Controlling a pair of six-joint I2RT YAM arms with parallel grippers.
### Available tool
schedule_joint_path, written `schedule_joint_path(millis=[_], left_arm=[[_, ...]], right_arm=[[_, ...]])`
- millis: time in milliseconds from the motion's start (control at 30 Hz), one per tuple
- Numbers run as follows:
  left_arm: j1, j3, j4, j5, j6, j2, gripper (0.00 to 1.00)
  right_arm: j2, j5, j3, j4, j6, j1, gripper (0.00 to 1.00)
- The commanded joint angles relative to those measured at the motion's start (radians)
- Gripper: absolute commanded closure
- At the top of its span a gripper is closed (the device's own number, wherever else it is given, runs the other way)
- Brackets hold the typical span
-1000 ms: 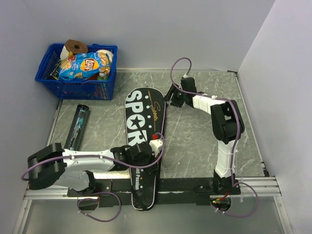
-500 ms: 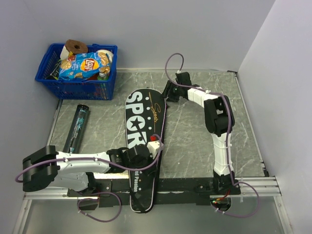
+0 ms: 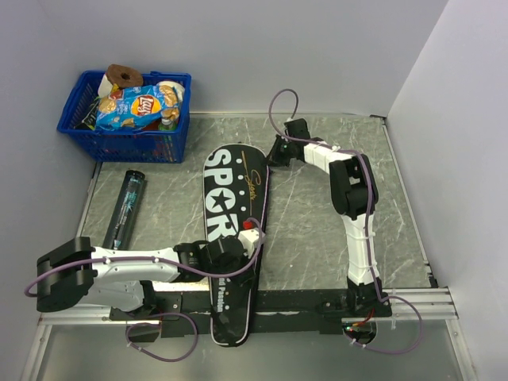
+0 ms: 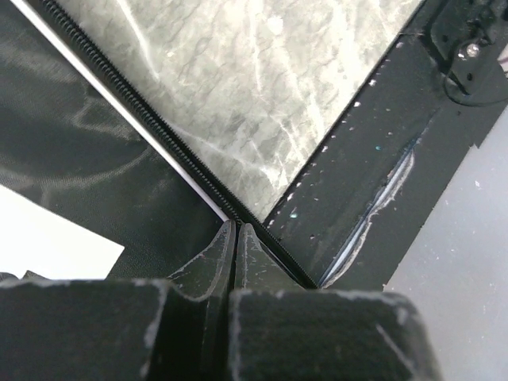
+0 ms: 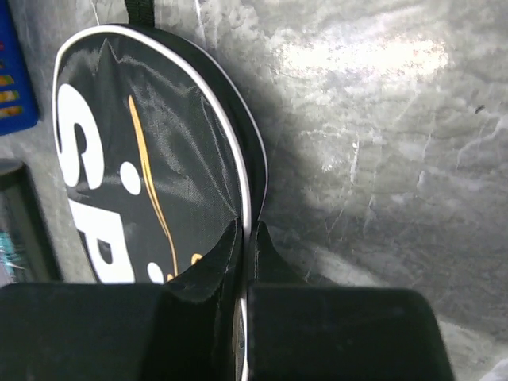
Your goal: Pack up the badminton gear
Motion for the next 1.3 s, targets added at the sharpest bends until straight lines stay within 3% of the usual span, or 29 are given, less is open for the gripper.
schedule_joint_path(millis=[0,233,400,567,700,867,1000,1100,1267], left_arm=[[-0.011,0.049,-0.066,-0.095,-0.06,0.002,0.99],[0.079,0.098,-0.168,-0.265,-0.144,0.076,0.99],[0.253,0.089,-0.137,-0.284,-0.18,0.08,0.99],[0.391,0.096,-0.067,-0.259,-0.138,0.068,0.99],[0.423,0.125,-0.057,-0.281,-0.104,0.077,0.99],[0.492,0.086,-0.018,-0.256,-0.084,0.025,0.99],[0.52,0.058,0.005,-0.223,-0.072,-0.012,0.99],[0.521,0.05,0.005,-0.216,-0.068,-0.036,0.99],[0.523,0.026,-0.005,-0.219,-0.061,-0.097,0.99]], right_arm=[[-0.045,0.055,-0.054,0.08,0.1,-0.045,1.0],[-0.243,0.154,-0.405,0.255,0.273,-0.175,1.0],[-0.393,0.191,-0.596,0.298,0.307,-0.247,1.0],[-0.491,0.202,-0.713,0.278,0.321,-0.269,1.0],[-0.554,0.153,-0.84,0.35,0.306,-0.267,1.0],[-0.516,0.162,-0.767,0.234,0.209,-0.249,1.0],[-0.567,0.188,-0.733,0.159,0.171,-0.249,0.59],[-0.645,0.226,-0.736,0.096,0.148,-0.249,0.47],[-0.778,0.303,-0.751,-0.05,0.08,-0.243,0.44]])
